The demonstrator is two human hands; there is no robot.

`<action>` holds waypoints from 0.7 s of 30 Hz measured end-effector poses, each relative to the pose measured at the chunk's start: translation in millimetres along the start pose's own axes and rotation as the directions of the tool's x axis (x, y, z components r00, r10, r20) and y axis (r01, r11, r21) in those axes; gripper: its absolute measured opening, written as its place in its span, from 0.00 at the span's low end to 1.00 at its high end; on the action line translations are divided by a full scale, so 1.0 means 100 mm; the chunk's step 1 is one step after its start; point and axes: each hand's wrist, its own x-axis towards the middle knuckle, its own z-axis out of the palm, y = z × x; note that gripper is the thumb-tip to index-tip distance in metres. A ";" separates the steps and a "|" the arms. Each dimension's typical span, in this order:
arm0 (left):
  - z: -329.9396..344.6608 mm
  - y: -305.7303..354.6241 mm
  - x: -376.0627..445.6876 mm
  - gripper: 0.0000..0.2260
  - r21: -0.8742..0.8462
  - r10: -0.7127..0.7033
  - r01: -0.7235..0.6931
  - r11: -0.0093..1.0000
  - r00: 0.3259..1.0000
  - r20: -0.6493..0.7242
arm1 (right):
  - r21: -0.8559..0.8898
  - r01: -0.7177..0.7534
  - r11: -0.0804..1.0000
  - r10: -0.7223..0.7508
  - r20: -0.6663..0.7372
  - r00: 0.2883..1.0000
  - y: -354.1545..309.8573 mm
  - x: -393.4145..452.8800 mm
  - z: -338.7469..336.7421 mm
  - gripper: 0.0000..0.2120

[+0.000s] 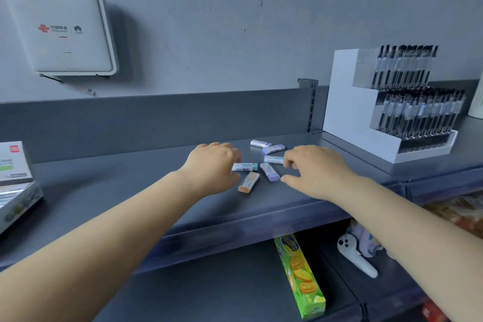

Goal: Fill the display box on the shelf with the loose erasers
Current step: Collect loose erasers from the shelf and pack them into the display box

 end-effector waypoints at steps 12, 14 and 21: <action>0.19 -0.08 0.72 0.16 -0.086 0.020 0.006 0.996 0.956 0.292 | 0.268 -0.129 0.955 0.073 0.211 0.975 0.12 0.56 0.29 0.12; 0.21 -0.11 0.78 0.16 -0.108 0.040 -0.003 0.994 0.938 0.344 | 0.297 -0.158 0.942 0.086 0.243 0.966 0.13 0.65 0.33 0.11; 0.27 -0.16 0.90 0.09 -0.305 0.063 0.061 0.950 0.922 0.381 | 0.341 -0.229 0.912 0.085 0.389 0.917 0.15 0.86 0.43 0.16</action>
